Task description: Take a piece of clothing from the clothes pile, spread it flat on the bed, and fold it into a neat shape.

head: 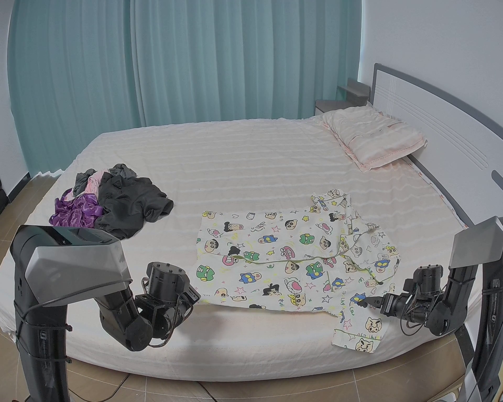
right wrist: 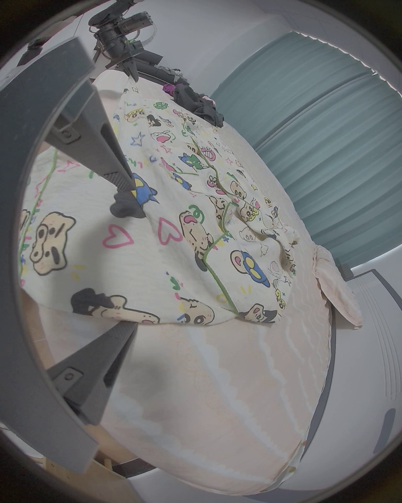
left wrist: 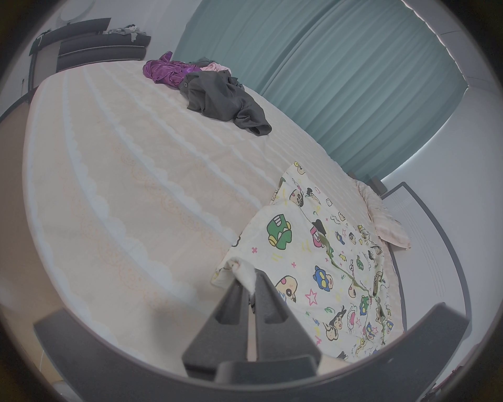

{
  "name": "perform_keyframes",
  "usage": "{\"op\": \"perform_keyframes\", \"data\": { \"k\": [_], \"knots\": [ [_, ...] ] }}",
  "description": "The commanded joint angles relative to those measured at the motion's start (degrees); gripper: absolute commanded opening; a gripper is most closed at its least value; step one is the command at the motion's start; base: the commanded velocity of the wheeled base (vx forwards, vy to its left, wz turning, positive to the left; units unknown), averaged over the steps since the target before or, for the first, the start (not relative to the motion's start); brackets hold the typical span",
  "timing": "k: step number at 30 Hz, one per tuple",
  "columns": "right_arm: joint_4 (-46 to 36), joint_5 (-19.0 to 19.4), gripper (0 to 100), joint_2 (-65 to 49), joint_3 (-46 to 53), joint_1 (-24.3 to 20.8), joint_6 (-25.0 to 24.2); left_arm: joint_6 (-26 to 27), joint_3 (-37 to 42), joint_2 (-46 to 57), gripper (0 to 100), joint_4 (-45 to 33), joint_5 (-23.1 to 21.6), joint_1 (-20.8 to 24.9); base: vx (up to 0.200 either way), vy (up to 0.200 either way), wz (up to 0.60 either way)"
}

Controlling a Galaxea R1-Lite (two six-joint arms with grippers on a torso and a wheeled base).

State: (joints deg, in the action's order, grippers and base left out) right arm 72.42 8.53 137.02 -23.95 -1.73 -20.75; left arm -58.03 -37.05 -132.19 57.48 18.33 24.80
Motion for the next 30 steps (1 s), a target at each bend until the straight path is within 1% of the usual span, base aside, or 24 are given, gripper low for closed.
{"op": "perform_keyframes", "data": {
  "k": [1,4,5,9,16,22,23,24,25,26,30],
  "knots": [
    [-1.8,-0.5,100,0.2,-3.0,-0.7,0.1,-0.1,0.0,0.4,0,0.6,0.0,-0.1,0.000,0.000,0.00],
    [-3.5,-1.3,100,0.1,-4.2,-0.8,0.2,-0.1,0.0,0.4,0,0.6,0.0,-0.1,0.000,0.000,0.00],
    [-4.9,-1.8,0,-0.1,-4.6,-0.8,0.3,-0.1,0.0,0.4,0,0.6,0.0,-0.1,0.000,0.000,0.00],
    [-5.5,-1.9,0,-0.2,-5.8,-0.7,0.3,-0.1,0.0,0.3,0,0.6,0.0,-0.1,0.000,0.000,0.00],
    [-5.6,-2.0,0,-0.3,-9.9,0.8,0.3,0.0,-0.2,0.0,0,0.7,0.1,-0.2,0.000,0.000,0.00],
    [-6.9,-3.4,0,-0.4,-15.0,1.6,0.3,0.1,-0.7,-0.1,0,0.8,0.1,-0.1,0.000,0.000,0.00],
    [-9.5,-3.5,0,-0.4,-17.2,1.8,0.3,0.1,-0.7,-0.2,0,1.1,0.0,-0.2,0.000,0.000,0.00],
    [-9.5,-3.5,0,-0.4,-17.2,1.8,0.3,0.1,-0.7,-0.2,0,1.1,0.0,-0.2,0.000,0.000,0.00],
    [-12.0,-3.5,0,-0.4,-19.7,2.3,0.3,0.2,-0.7,-0.7,0,2.6,0.0,-0.2,0.000,0.000,0.00],
    [-12.8,-3.5,0,-0.4,-20.5,2.3,0.3,0.3,-0.7,-1.0,0,3.3,0.1,-0.2,0.000,0.000,0.00],
    [-15.4,-3.5,0,-0.3,-21.2,2.5,0.5,0.4,-0.7,-2.3,0,4.9,0.1,-0.2,0.000,0.000,0.00]
  ]
}}
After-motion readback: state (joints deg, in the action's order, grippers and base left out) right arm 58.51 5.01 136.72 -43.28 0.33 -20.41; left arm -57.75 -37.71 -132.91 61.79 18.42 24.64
